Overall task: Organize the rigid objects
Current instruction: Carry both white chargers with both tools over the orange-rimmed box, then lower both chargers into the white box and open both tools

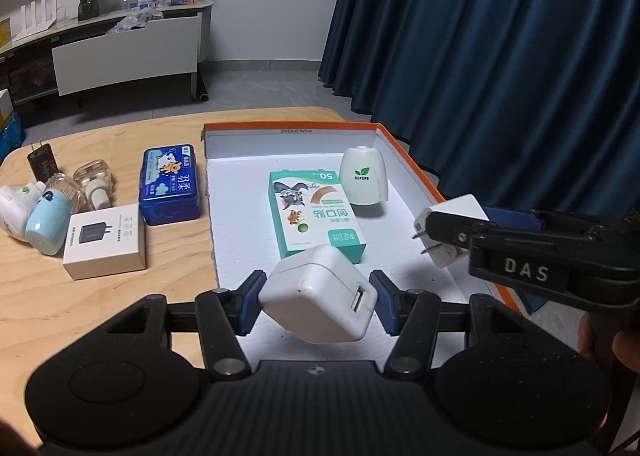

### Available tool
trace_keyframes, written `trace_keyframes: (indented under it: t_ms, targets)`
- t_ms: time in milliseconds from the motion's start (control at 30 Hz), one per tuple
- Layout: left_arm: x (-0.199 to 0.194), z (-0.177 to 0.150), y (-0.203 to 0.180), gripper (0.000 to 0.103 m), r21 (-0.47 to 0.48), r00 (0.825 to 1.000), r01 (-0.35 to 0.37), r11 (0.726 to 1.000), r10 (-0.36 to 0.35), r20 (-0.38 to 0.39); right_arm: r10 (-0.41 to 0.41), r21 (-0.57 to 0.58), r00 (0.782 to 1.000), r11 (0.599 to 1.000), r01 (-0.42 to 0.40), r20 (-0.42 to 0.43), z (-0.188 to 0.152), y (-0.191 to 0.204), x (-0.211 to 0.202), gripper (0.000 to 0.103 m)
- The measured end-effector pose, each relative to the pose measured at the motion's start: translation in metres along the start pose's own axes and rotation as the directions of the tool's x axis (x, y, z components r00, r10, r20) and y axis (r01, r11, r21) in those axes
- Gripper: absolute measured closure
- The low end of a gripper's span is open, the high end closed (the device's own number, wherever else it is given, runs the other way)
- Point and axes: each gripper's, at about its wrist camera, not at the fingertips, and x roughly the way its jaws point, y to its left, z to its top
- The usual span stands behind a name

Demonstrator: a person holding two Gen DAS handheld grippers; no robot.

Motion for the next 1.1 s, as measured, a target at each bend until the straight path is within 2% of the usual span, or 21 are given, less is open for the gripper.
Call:
trace_keyframes:
  t_ms: [533, 800, 867, 1000, 1100]
  targets:
    - [0.027, 0.004, -0.009, 0.046, 0.014, 0.999, 0.023, 1.0, -0.023, -0.03, -0.01, -0.015, 1.0, 1.0, 0.01, -0.02, 0.016, -0.008, 0.03, 0.04]
    - [0.039, 0.008, -0.02, 0.045, 0.025, 0.996, 0.066, 0.998, -0.064, -0.058, -0.028, 0.0, 0.999, 1.0, 0.028, 0.046, 0.024, -0.013, 0.015, 0.037]
    - [0.037, 0.009, -0.023, 0.023, 0.032, 0.996, 0.066, 0.997, -0.064, -0.063, -0.032, 0.006, 0.998, 0.999, 0.032, 0.056, 0.024, -0.014, 0.009, 0.037]
    - [0.025, 0.011, -0.019, 0.021, 0.021, 0.998, 0.038, 0.999, -0.037, -0.043, -0.043, 0.017, 0.997, 0.999, 0.042, 0.068, 0.024, -0.013, -0.001, 0.037]
    - [0.016, 0.013, -0.009, 0.016, 0.001, 0.999, -0.008, 1.0, 0.008, -0.039, -0.043, 0.021, 0.996, 0.999, 0.042, 0.08, 0.024, -0.008, -0.009, 0.035]
